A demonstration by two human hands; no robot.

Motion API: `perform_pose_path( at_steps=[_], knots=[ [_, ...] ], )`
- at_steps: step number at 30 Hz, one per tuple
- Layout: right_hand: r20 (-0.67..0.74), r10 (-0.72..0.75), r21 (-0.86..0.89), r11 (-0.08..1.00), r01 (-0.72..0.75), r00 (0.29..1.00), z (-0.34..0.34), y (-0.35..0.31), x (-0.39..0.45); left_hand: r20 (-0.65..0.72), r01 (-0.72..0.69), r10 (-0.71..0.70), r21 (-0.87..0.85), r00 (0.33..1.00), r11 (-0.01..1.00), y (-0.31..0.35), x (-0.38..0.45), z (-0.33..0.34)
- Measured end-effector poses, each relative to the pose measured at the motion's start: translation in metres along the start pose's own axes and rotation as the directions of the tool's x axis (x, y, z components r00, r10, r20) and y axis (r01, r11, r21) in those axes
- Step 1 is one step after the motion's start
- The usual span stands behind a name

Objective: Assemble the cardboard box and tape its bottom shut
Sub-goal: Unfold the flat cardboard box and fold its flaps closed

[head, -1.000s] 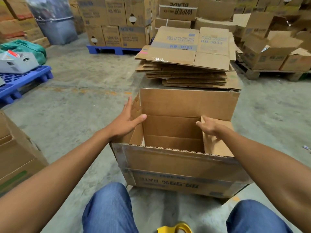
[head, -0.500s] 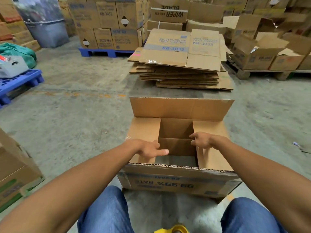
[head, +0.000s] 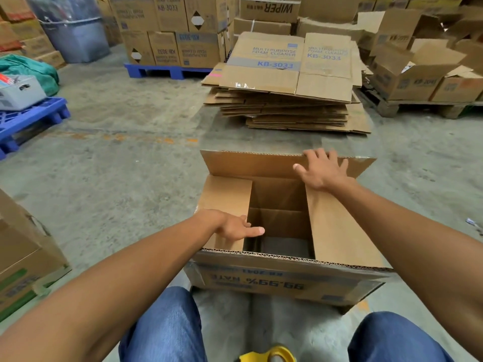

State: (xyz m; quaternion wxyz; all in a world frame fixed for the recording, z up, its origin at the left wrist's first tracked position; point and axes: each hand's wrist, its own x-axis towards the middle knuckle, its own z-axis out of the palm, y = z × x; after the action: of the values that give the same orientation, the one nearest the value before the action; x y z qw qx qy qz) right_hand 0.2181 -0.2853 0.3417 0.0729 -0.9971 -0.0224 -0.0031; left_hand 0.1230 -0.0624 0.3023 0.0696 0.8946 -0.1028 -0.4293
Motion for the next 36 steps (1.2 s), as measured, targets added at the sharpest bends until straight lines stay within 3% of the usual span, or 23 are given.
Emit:
perform_pose_path(
  at_steps=[3,7,10,12,13,15,17,19,22,24,30,36],
  knots=[
    [0.171,-0.049,0.014,0.999,0.047,0.984,0.017,0.006,-0.006,-0.053,-0.067,0.063,-0.086,0.997,0.994,0.007,-0.015,-0.009],
    [0.522,-0.147,0.062,0.989,0.135,0.840,0.028,0.023,-0.017,-0.053,-0.246,0.244,-0.365,0.968,0.898,0.011,-0.055,-0.035],
    [0.701,-0.070,0.017,0.997,0.080,0.710,0.022,0.025,-0.028,0.058,-0.344,0.373,-0.280,0.926,0.896,0.006,-0.087,-0.048],
    [0.737,-0.018,0.002,1.000,0.024,0.676,0.013,0.021,-0.031,0.059,-0.299,0.309,-0.138,0.949,0.944,0.002,-0.092,-0.045],
    [0.739,0.003,0.007,1.000,-0.012,0.674,0.008,0.019,-0.032,-0.010,-0.268,0.268,-0.049,0.963,0.962,0.000,-0.088,-0.040],
    [0.729,0.017,0.022,0.999,-0.048,0.684,-0.002,0.018,-0.031,-0.253,-0.215,0.234,0.102,0.939,0.971,-0.006,-0.071,-0.031],
    [0.693,0.008,0.057,0.996,-0.066,0.720,-0.013,0.019,-0.030,-0.497,-0.117,0.198,0.190,0.845,0.975,-0.018,-0.051,-0.023],
    [0.664,-0.009,0.116,0.989,-0.091,0.748,-0.019,0.027,-0.026,-0.632,-0.005,0.128,0.193,0.764,0.981,-0.037,-0.025,-0.015],
    [0.558,-0.084,0.152,0.988,-0.002,0.825,-0.002,0.053,-0.026,-0.619,0.136,-0.087,0.032,0.781,0.990,-0.059,0.009,0.005],
    [0.474,-0.091,0.115,0.992,0.041,0.876,0.026,0.077,-0.039,-0.571,0.139,-0.172,-0.102,0.803,0.985,-0.068,0.026,0.023],
    [0.146,0.018,0.036,0.999,-0.024,0.989,0.089,0.103,-0.074,-0.678,0.114,-0.208,-0.181,0.705,0.977,-0.075,0.051,0.048],
    [0.051,0.127,0.157,0.979,-0.133,0.991,0.099,0.104,-0.051,-0.700,0.103,-0.245,-0.239,0.671,0.966,-0.064,0.056,0.046]
  ],
)
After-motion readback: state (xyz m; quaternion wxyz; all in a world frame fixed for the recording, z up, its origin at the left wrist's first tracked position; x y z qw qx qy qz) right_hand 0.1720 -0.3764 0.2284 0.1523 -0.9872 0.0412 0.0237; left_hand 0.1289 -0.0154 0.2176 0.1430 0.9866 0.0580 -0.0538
